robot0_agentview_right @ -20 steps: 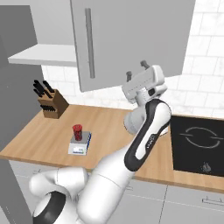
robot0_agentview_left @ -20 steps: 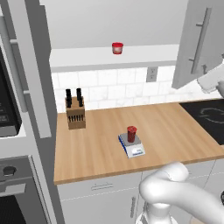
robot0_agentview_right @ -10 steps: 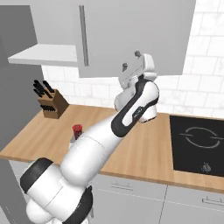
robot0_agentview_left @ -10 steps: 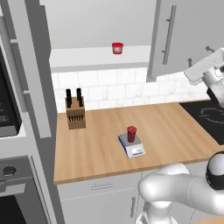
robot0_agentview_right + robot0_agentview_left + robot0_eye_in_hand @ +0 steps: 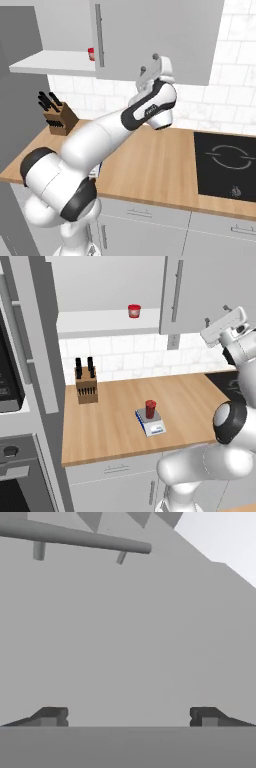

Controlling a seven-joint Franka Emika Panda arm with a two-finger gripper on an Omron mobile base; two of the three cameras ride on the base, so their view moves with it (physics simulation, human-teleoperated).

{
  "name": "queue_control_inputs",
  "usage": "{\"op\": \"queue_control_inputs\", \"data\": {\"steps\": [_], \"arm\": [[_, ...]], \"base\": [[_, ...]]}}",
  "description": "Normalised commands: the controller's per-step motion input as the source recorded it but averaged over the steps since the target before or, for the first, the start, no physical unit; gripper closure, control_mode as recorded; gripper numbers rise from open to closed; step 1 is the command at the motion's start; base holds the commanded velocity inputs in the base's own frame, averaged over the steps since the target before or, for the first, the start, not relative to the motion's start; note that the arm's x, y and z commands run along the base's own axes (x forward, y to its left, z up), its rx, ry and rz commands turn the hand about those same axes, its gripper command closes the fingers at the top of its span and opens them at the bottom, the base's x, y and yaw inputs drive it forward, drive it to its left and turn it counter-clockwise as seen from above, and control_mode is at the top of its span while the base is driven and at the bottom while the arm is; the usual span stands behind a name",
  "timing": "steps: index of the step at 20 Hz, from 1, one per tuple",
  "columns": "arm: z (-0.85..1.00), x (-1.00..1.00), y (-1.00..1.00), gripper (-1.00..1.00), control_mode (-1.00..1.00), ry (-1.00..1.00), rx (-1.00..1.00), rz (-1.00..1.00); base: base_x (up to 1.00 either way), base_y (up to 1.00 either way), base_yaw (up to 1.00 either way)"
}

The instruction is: Pick the yogurt and place it on the digital scale for weighing, and close the cabinet.

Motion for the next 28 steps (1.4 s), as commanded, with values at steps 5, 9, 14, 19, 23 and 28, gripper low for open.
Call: {"op": "queue_control_inputs", "data": {"steps": [5, 9, 14, 19, 23, 28], "arm": [[-0.01, 0.53, 0.00, -1.00, -1.00, -0.08, 0.00, -0.09], [0.00, -0.86, 0.31, -1.00, -1.00, -0.07, 0.01, 0.00], [-0.06, -1.00, 0.61, -1.00, -1.00, -0.20, 0.01, 0.00], [-0.36, -0.44, 0.83, -1.00, -1.00, -0.31, 0.11, -0.09], [-0.47, -0.38, 0.78, -1.00, -1.00, -0.26, 0.06, -0.07], [-0.36, -0.09, 0.96, -1.00, -1.00, -0.10, 0.00, -0.02]], "base": [[0.00, 0.00, 0.00], [0.00, 0.00, 0.00], [0.00, 0.00, 0.00], [0.00, 0.00, 0.00], [0.00, 0.00, 0.00], [0.00, 0.00, 0.00]]}}
